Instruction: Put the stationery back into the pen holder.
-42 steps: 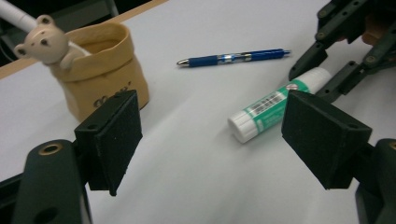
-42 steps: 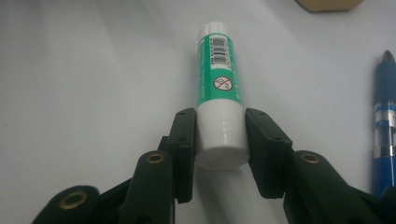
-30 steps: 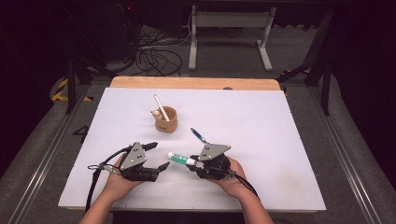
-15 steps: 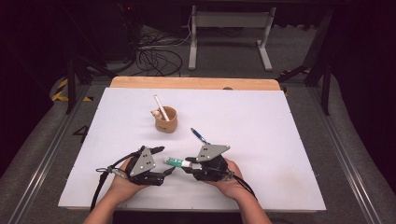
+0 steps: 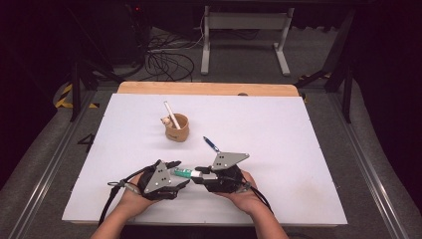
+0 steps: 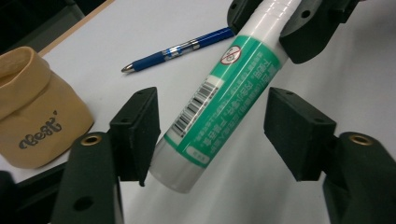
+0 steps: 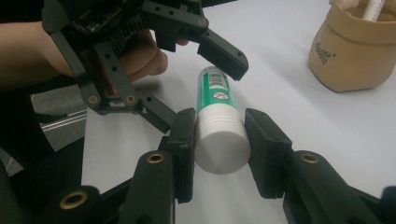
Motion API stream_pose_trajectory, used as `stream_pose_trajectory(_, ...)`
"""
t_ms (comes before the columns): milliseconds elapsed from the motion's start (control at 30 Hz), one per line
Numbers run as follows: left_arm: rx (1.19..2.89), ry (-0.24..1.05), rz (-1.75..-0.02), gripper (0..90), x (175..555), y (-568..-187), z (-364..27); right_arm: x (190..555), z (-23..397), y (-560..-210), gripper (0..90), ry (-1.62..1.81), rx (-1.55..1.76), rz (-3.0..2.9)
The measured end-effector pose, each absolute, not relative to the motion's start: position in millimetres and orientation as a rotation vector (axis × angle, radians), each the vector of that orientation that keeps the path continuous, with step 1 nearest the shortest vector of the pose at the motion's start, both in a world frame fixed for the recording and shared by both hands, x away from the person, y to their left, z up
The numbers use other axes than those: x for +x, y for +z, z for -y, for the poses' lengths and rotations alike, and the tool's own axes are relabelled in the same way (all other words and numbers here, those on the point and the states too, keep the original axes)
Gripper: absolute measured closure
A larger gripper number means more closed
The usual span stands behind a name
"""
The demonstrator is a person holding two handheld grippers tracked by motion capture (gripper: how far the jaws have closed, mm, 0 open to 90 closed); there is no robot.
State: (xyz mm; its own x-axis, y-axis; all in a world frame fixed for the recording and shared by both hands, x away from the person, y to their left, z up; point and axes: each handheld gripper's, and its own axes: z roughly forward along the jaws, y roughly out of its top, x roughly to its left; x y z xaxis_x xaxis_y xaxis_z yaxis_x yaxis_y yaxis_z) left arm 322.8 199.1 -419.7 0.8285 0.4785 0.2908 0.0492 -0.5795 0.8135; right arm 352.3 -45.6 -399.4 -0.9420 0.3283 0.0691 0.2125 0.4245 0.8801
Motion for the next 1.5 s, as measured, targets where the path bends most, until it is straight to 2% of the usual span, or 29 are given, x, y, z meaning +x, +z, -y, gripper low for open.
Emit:
stream_pose_trajectory(200,2.149,0.624,-0.354,48.5,321,-422,-196,352,44,-400,65.8,1.558,0.484,-2.557)
stream_pose_trajectory(600,2.158,0.531,-0.336,60.4,321,-422,-193,351,46,-395,65.7,1.648,0.479,-2.521)
stream_pose_trajectory(900,2.169,0.482,-0.356,64.5,321,-425,-185,352,48,-396,63.7,1.659,0.474,-2.510)
stream_pose_trajectory(1033,2.152,0.471,-0.374,65.1,321,-425,-184,352,49,-396,56.8,1.668,0.475,-2.503)
stream_pose_trajectory(1500,2.113,0.483,-0.430,65.4,322,-426,-181,357,66,-389,44.9,1.714,0.533,-2.399)
